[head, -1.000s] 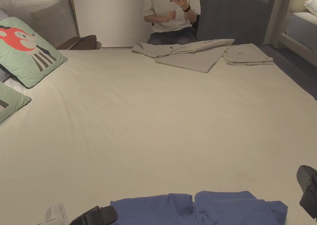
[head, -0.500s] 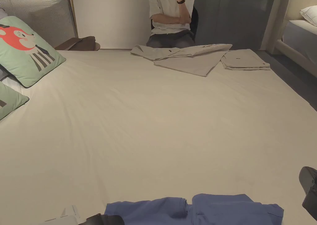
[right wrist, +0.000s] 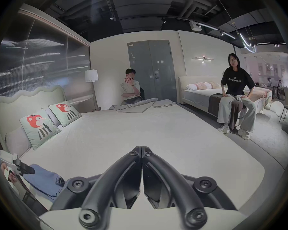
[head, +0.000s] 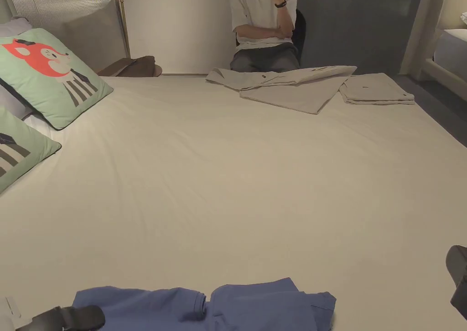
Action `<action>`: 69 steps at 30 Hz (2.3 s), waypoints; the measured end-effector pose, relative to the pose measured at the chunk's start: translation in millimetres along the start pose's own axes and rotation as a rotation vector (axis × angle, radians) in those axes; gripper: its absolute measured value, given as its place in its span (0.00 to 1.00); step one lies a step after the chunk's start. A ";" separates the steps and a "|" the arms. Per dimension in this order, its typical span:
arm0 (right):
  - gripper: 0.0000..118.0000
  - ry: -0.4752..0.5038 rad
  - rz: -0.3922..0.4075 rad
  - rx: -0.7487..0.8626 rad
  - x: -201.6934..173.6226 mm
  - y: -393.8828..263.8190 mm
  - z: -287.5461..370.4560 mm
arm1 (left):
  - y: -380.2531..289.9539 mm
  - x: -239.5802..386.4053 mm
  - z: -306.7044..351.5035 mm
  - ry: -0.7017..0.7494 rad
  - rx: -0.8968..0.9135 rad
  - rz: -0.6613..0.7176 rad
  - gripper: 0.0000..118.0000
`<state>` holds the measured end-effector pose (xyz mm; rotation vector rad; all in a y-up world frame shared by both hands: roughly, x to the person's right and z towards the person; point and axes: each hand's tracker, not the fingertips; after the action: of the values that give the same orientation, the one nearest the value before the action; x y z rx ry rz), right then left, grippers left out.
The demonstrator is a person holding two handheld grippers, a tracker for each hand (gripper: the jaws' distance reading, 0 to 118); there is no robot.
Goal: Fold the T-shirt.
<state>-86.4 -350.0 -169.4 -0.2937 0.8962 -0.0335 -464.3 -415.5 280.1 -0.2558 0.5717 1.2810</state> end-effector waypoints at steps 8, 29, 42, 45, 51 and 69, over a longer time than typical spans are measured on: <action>0.00 0.028 -0.003 0.004 0.6 -0.7 2.4 | -24.3 73.3 -70.0 -0.128 -0.132 -0.254 0.06; 0.00 -0.071 -0.053 0.018 44.8 -4.6 25.5 | -164.0 158.4 -222.3 -0.162 -0.300 -0.366 0.84; 0.00 -0.057 -0.074 0.000 44.0 -11.5 17.6 | -241.9 155.0 -219.0 0.049 -0.247 -0.874 0.01; 0.00 -0.058 -0.069 -0.004 45.0 -12.1 18.8 | -268.2 151.7 -243.0 0.049 -0.326 -0.890 0.01; 0.00 -0.056 -0.063 -0.016 45.5 -12.5 20.1 | -274.9 161.9 -257.6 -0.014 -0.392 -0.806 0.01; 0.00 0.309 0.035 -0.530 -54.0 -95.9 -78.2 | -108.5 80.6 -105.5 0.034 0.016 -0.413 0.01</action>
<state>-171.8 -452.4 -148.6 -0.7816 1.2107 0.1987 -374.7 -430.7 134.8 -0.3621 0.5251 0.8740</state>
